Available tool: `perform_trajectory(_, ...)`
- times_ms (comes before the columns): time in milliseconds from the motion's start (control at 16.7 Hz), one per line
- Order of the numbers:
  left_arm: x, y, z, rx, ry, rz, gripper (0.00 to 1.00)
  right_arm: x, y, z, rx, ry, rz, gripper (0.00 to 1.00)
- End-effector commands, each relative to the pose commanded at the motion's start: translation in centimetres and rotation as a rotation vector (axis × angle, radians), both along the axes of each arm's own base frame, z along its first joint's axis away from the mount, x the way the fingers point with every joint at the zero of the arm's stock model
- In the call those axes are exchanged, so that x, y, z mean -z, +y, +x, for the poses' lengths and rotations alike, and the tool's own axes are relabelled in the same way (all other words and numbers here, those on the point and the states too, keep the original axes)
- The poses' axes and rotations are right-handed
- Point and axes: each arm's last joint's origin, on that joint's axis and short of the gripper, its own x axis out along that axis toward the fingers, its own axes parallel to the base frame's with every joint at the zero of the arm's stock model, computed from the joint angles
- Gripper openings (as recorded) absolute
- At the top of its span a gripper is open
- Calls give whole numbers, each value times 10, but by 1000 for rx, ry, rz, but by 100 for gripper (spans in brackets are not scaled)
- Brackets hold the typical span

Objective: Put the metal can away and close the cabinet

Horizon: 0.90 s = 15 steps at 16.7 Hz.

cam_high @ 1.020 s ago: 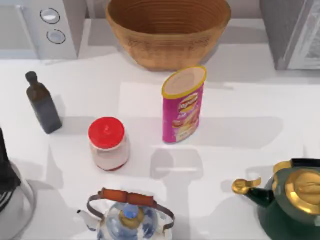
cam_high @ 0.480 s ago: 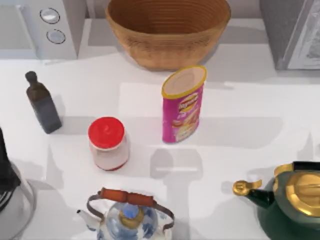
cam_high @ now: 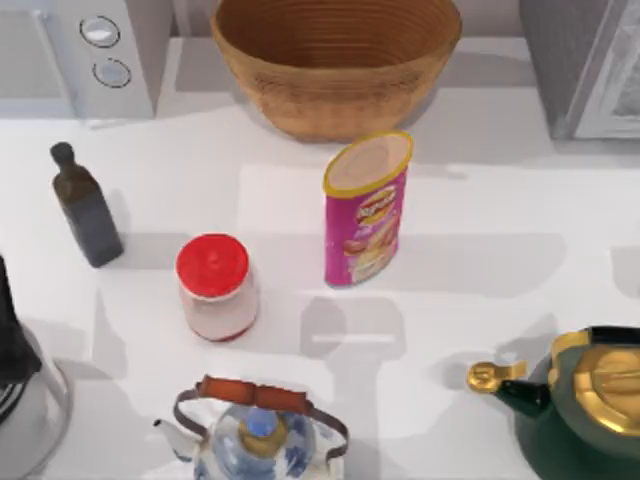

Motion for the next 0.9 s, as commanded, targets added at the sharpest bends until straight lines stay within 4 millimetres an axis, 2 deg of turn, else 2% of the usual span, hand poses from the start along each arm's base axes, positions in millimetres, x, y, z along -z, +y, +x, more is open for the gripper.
perform_trajectory(240,0,0,0,0,0,0,100,40,-14,25,-40,195,22,100)
perform_trajectory(360,0,0,0,0,0,0,100,50,-19,29,-46,238,27,100)
perform_trajectory(660,0,0,0,0,0,0,100,52,-21,31,-46,249,27,100)
perform_trajectory(900,0,0,0,0,0,0,100,58,-15,36,-46,249,27,100)
